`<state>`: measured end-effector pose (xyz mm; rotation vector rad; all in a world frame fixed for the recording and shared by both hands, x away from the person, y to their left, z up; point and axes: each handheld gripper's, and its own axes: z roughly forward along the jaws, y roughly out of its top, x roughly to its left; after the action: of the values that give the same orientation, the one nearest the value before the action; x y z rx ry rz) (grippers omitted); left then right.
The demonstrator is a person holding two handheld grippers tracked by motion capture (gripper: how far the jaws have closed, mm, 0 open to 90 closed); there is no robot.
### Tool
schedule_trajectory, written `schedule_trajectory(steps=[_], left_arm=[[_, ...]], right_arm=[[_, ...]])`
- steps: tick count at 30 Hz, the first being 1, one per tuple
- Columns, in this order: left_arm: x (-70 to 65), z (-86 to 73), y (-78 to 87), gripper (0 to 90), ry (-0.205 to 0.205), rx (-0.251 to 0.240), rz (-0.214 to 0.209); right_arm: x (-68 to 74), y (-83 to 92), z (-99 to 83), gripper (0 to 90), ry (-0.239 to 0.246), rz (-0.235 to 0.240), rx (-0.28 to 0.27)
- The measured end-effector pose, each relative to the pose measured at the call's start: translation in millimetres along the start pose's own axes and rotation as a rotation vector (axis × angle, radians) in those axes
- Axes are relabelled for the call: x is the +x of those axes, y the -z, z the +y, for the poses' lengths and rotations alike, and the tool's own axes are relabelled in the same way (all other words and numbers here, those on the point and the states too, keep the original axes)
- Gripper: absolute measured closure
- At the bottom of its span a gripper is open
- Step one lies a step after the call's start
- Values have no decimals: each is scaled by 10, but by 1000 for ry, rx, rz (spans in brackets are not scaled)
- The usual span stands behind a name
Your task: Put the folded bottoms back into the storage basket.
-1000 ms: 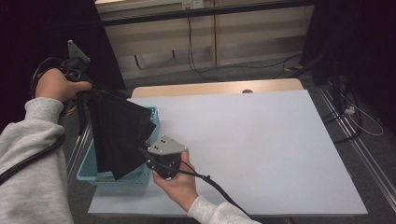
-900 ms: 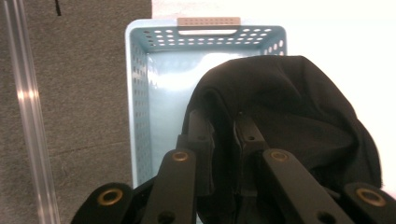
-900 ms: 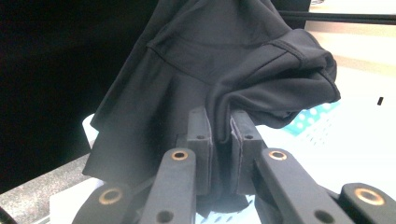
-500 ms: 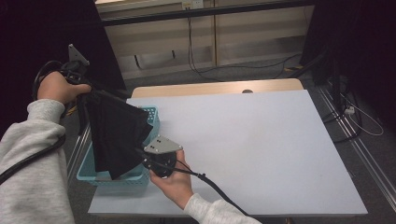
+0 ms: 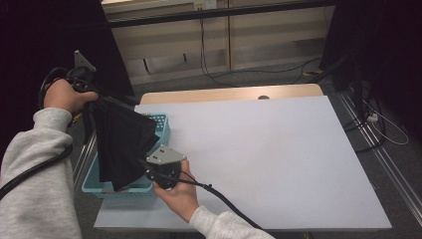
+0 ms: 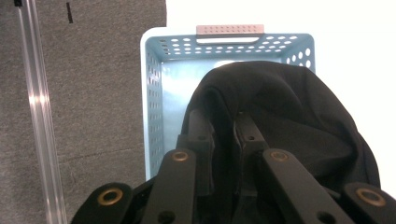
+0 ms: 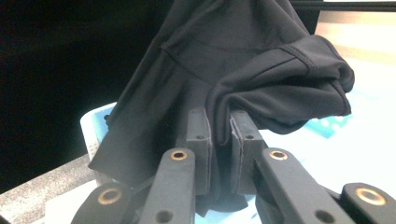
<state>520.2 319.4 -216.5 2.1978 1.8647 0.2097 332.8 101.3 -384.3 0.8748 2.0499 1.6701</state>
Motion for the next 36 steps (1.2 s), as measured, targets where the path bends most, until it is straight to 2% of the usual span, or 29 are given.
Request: schedule_trajectory(steps=[1,2,3,4,5,6,7,8,9,10,11,12,15,16,24,29,34,36], left_arm=[[25,-2,-46,800,-3,-28,1],[38,-8,-77,775,-14,-34,3],[38,-8,-77,694,-14,-34,3],[61,-15,-100,565,-55,-146,19],[61,-15,-100,448,-55,-146,19],[64,-23,-92,379,-93,-183,50],[64,-23,-92,358,-93,-183,50],[44,-39,-83,347,-102,-191,50],[44,-39,-83,331,-102,-191,50],[27,-59,-76,304,-120,-200,59],[27,-59,-76,286,-120,-200,59],[0,-84,-87,283,-116,-197,47],[-14,-106,-107,273,-122,-189,38],[-28,-126,-135,271,-127,-183,27],[-76,-202,-240,250,-119,-185,-8],[-110,-230,-288,245,-131,-176,-24],[-193,-243,-320,240,-149,-193,-42],[-227,-245,-333,243,-142,-196,-54]], right_arm=[[13,-24,0,772,6,14,10],[22,-33,-3,729,14,24,17],[29,-33,-8,654,32,30,22],[25,-19,-7,598,58,29,22],[25,-19,-7,598,58,29,22],[-21,58,19,515,97,8,-16],[-21,58,19,515,97,8,-16],[-78,130,59,466,102,6,-12],[-78,130,59,466,102,6,-12],[-127,204,89,406,109,-3,-10],[-127,204,89,406,109,-3,-10],[-173,287,105,384,121,-11,-12],[-215,349,111,347,123,-6,-14],[-273,419,100,334,121,-7,-14],[-456,623,46,245,108,1,2],[-588,719,4,227,93,-9,20],[-770,831,-67,199,73,-32,31],[-809,863,-86,193,63,-33,35]])
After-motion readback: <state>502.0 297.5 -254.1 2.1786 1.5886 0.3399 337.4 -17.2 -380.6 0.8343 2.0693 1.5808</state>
